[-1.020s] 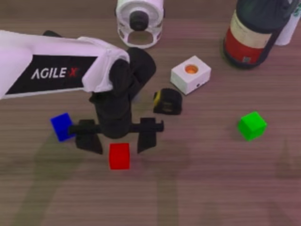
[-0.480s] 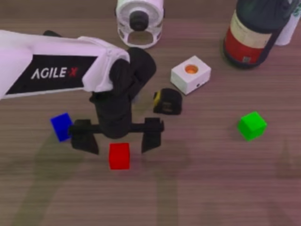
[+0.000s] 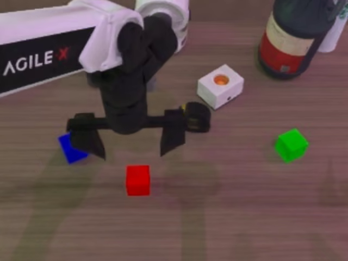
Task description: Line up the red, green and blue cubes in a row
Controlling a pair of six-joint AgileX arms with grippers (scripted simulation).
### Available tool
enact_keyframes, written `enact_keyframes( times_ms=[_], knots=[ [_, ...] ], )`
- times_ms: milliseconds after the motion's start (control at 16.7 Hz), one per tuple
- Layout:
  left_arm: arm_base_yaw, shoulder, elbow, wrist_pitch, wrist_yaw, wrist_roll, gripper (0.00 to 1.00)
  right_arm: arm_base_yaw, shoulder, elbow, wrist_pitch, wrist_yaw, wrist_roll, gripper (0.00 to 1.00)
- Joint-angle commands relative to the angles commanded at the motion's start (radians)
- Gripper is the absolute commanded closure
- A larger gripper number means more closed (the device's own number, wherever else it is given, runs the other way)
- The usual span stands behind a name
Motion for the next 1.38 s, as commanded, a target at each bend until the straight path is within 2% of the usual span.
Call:
enact_keyframes(
  times_ms=[360,660,1020,1380],
  knots=[
    [0.001,-0.011,-0.007,0.001,-0.001,0.001,0.0,0.003,0.01,0.01,-0.007,-0.001,-0.001,0.0],
    [0.095,-0.22,-0.183,0.117,-0.009,0.01,0.0,0.042,0.217,0.21,-0.141,-0.004,-0.019,0.0],
    [0.299,-0.779,-0.611,0.399,-0.018,0.096,0.0,0.118,0.792,0.647,-0.449,0.001,-0.064,0.0],
    [0.48,-1.376,-1.081,0.722,-0.02,0.293,0.0,0.205,1.443,1.099,-0.792,0.004,-0.115,0.0]
  ],
)
